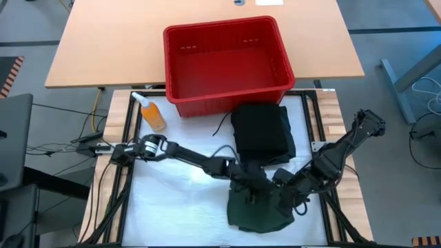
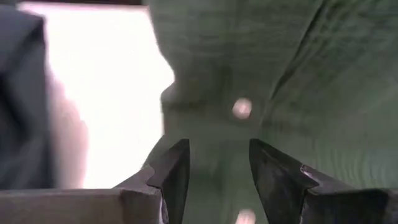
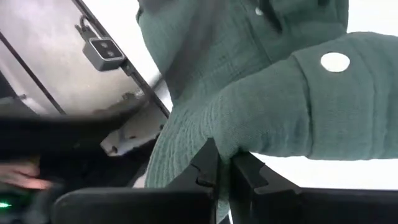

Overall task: Fold Laundry from Bin
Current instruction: Fold the green polo shirt

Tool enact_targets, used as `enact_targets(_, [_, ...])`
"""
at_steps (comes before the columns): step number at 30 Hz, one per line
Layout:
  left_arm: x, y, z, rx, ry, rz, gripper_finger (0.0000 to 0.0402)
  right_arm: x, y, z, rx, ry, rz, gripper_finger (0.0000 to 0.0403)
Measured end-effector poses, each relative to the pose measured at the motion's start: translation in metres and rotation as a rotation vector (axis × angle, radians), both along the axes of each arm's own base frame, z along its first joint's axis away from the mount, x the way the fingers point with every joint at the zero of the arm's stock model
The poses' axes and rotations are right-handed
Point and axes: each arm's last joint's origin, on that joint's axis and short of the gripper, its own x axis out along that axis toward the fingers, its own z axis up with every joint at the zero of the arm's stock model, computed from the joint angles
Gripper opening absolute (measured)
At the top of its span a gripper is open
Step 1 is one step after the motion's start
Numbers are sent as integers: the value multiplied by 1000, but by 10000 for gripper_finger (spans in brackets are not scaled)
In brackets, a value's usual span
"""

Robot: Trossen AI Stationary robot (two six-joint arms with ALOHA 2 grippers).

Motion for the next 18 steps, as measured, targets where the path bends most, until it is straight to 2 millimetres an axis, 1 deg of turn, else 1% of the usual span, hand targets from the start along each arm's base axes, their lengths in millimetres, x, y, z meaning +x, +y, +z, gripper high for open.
enact_targets(3, [-14, 7, 24, 85, 69, -23, 155, 7, -1, -5, -13, 11, 23, 36])
enact_targets(5, [-28, 11, 43, 166, 132, -7, 155, 15, -1, -10, -25, 8, 41, 36])
enact_targets(8, [-54, 18, 71, 279, 243, 47, 155, 30, -2, -20, -37, -3, 71, 36])
enact_targets(11, [-81, 25, 92, 365, 335, 110, 155, 48, -2, -32, -58, -21, 102, 36])
enact_targets(12, [-91, 26, 98, 390, 362, 131, 155, 55, -3, -37, -64, -32, 112, 36])
enact_targets(14, [-111, 29, 111, 410, 357, 191, 155, 68, -3, -47, -71, -48, 133, 36])
enact_targets(17, [-139, 34, 120, 368, 351, 258, 155, 88, -4, -63, -46, -58, 178, 38])
enact_targets(18, [-147, 35, 119, 344, 344, 277, 155, 94, -5, -71, -40, -52, 186, 40])
